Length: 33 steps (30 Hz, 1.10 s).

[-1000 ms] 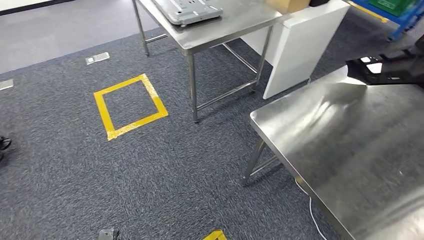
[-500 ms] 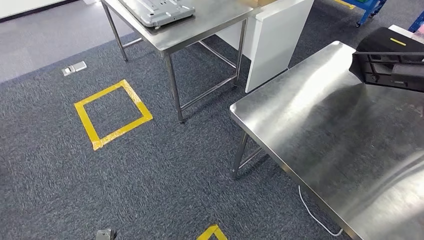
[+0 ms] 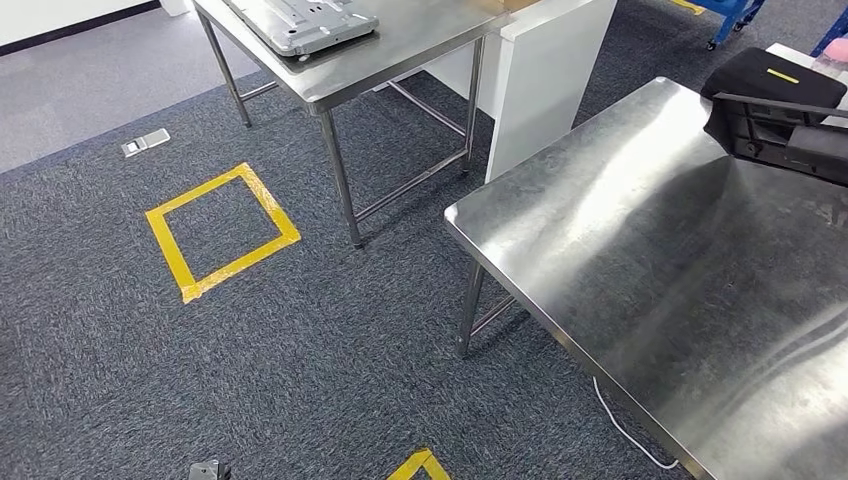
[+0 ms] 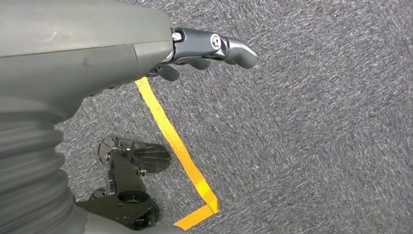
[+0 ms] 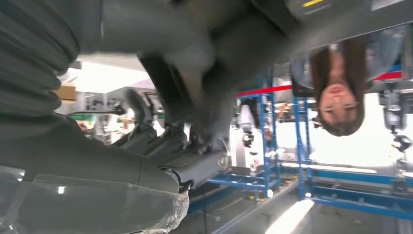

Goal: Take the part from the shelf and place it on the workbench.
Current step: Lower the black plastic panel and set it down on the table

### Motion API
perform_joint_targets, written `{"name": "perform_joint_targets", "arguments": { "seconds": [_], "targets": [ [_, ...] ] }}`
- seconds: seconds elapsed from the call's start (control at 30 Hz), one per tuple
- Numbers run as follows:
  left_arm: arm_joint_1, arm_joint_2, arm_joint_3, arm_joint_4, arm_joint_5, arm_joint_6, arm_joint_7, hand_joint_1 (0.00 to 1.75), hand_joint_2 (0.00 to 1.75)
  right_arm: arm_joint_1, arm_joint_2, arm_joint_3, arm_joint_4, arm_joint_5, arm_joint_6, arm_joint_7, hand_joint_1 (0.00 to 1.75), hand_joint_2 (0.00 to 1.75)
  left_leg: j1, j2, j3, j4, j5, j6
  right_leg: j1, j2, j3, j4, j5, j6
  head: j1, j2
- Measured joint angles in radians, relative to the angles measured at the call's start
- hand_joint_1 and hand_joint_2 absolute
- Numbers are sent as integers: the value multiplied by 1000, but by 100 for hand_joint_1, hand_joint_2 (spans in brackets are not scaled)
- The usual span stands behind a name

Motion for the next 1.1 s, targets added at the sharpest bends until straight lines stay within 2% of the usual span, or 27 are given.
{"name": "perform_joint_targets", "arguments": {
  "seconds": [0.1,0.37,0.77,0.97,1.1],
  "targets": [
    [0,0,0,0,-2,2,13,0,0,7,-3,-1,5,4,23,28,0,0,-2,0,0,0,0,-5,4,0,0,0,0,0,0,0],
    [-2,-1,1,0,-5,1,70,0,0,16,-1,-1,14,38,91,93,0,0,-12,0,-2,1,0,-4,5,0,0,0,1,1,0,0],
    [-2,-3,1,0,-10,-13,85,0,0,18,-2,0,26,74,268,165,0,0,-19,-1,-4,3,-1,-3,0,-1,1,0,1,2,0,0],
    [-1,-10,1,0,-10,-19,90,0,0,17,-2,0,27,88,300,181,0,0,-19,-1,-4,3,-1,-3,0,-1,1,0,1,2,0,0],
    [-1,-13,1,1,-10,-23,95,0,0,14,-2,0,28,94,346,204,0,175,-19,-1,-4,2,-1,-3,0,-1,1,0,1,2,0,0]
  ]
}}
